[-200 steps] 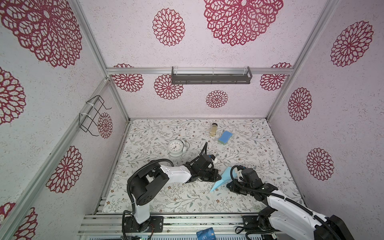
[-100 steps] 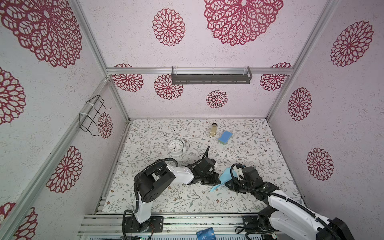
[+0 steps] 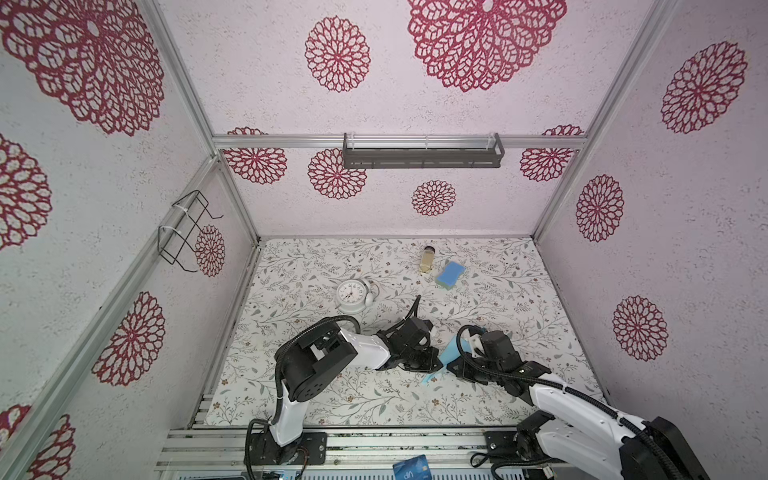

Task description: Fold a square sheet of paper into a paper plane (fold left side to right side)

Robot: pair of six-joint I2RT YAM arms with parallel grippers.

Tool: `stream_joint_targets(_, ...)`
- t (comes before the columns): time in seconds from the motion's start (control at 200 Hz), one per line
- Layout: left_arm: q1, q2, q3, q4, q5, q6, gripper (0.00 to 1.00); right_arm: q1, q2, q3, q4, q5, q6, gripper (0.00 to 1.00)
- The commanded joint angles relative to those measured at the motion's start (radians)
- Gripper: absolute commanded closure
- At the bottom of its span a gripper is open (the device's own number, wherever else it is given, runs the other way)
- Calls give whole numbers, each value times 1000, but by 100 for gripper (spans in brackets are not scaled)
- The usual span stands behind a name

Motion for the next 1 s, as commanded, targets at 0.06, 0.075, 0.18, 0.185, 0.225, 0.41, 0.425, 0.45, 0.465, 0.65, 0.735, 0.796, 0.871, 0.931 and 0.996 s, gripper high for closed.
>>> stream_joint_targets(0.06,-6,19,-17,10,0,-5,100,-8,29,24,57,24,-3,100)
stream_joint_targets(0.075,-6,19,-18,10,0,-5,100,-7,33,25,61,24,-3,100)
stream_joint_targets(0.18,-6,16,-18,10,1,-5,100,-7,59,27,75,28,-7,100)
stream_joint_targets(0.185,-6,16,-18,10,1,-5,100,-7,60,27,75,28,-7,100)
stream_joint_targets(0.225,-6,16,-18,10,1,-5,100,-8,67,28,83,31,-7,100)
stream_joint_targets(0.41,-5,16,-21,11,3,-5,100,-8,98,37,103,44,-13,100)
stream_joint_targets(0.425,-5,15,-22,12,3,-5,100,-10,101,38,104,46,-13,100)
stream_joint_targets(0.45,-5,15,-23,11,3,-5,100,-10,104,39,105,49,-15,100)
stream_joint_targets(0.465,-5,15,-23,11,4,-5,100,-10,106,39,105,51,-15,100)
stream_joint_targets(0.65,-5,13,-27,10,5,-3,100,-22,127,45,117,60,-22,100)
stream_joint_targets(0.735,-5,13,-29,10,6,-1,100,-29,129,51,116,58,-26,100)
stream_joint_targets(0.796,-5,13,-30,10,6,-2,100,-32,129,56,111,56,-30,100)
stream_joint_targets(0.871,-5,13,-32,10,7,-2,100,-38,126,64,103,54,-35,100)
stream_joint_targets(0.931,-5,10,-33,10,8,0,100,-42,122,69,96,56,-38,100)
stream_joint_targets(0.996,-5,9,-35,12,7,0,100,-47,121,73,92,56,-42,100)
